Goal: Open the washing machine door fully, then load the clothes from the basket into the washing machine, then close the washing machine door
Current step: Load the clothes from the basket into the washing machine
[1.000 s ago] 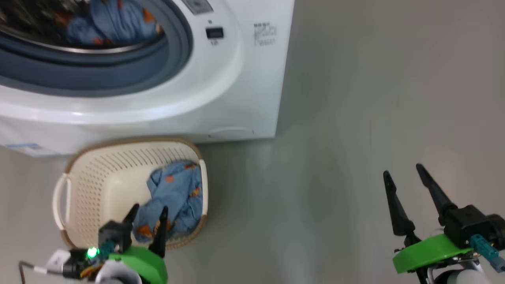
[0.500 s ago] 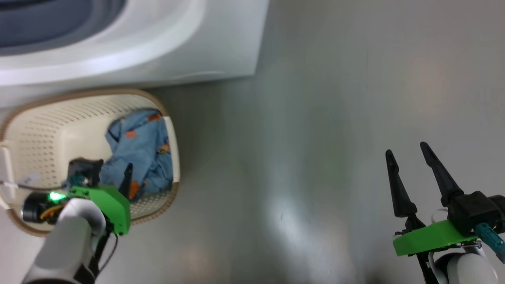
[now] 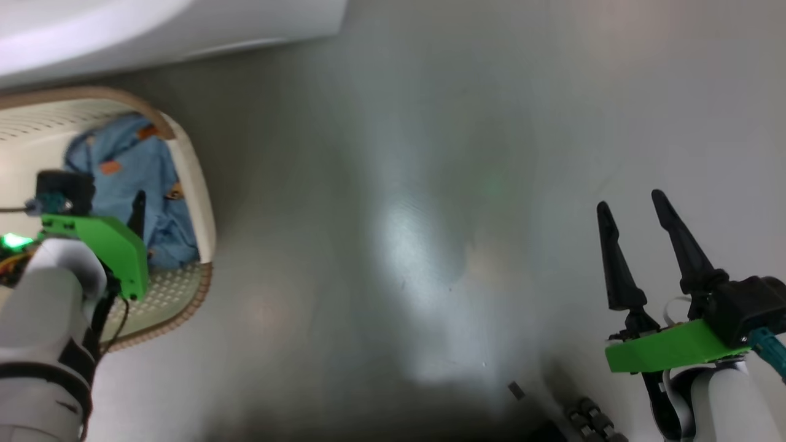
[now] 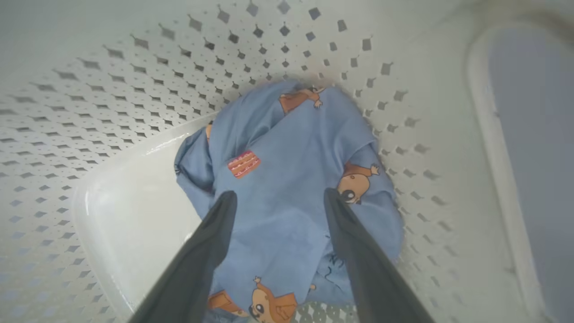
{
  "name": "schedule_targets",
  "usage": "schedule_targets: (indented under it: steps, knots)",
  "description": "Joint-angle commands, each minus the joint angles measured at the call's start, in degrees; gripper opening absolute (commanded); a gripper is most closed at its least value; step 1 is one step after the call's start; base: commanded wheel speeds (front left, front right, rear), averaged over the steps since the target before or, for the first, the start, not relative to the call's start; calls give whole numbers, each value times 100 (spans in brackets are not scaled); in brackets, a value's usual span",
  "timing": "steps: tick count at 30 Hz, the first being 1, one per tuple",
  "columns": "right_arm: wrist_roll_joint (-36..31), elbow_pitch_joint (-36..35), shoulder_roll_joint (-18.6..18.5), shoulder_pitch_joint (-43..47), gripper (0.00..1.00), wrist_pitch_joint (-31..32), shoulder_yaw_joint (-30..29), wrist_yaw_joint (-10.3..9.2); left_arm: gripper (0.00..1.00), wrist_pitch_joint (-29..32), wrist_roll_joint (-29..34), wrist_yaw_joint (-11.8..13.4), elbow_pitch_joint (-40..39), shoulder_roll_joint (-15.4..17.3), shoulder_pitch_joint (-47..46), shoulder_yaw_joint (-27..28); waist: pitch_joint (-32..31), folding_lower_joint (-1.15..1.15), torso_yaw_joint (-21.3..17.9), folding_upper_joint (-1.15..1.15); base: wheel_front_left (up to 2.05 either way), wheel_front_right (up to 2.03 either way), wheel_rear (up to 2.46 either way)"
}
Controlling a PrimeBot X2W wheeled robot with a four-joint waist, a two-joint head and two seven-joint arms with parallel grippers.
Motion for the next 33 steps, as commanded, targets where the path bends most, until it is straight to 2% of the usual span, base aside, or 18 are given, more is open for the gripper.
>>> schedule_targets:
  steps: [1, 16, 22, 23, 24, 25, 33]
  knots:
    - [89, -64, -16, 70, 100, -84, 140, 9, 100, 17, -87, -6, 31, 327, -11, 44, 380, 0, -292, 0, 0, 0, 0]
    - [58, -185, -15, 16, 100, -143, 263, 9, 100, 291, -317, 2, 265, 555, -521, -119, 723, 0, -485, 0, 0, 0, 0]
    - [30, -245, -15, 58, 100, -146, 254, 9, 100, 490, -409, 230, 313, 564, -586, -75, 742, 0, -483, 0, 0, 0, 0]
    - [26, -251, -15, 58, 100, -146, 244, 9, 73, 512, -430, 244, 317, 557, -590, -67, 744, 0, -477, 0, 0, 0, 0]
    - [22, -255, -15, 58, 100, -146, 237, 9, 7, 519, -445, 250, 320, 551, -593, -65, 744, 0, -471, 0, 0, 0, 0]
    - [16, -258, -15, 56, 100, -145, 235, 9, 0, 515, -455, 254, 323, 544, -591, -67, 742, 0, -465, 0, 0, 0, 0]
    - [-4, -223, -15, -21, 100, -142, 257, 9, 0, 452, -514, 248, 337, 555, -481, -111, 702, 0, -427, 0, 0, 0, 0]
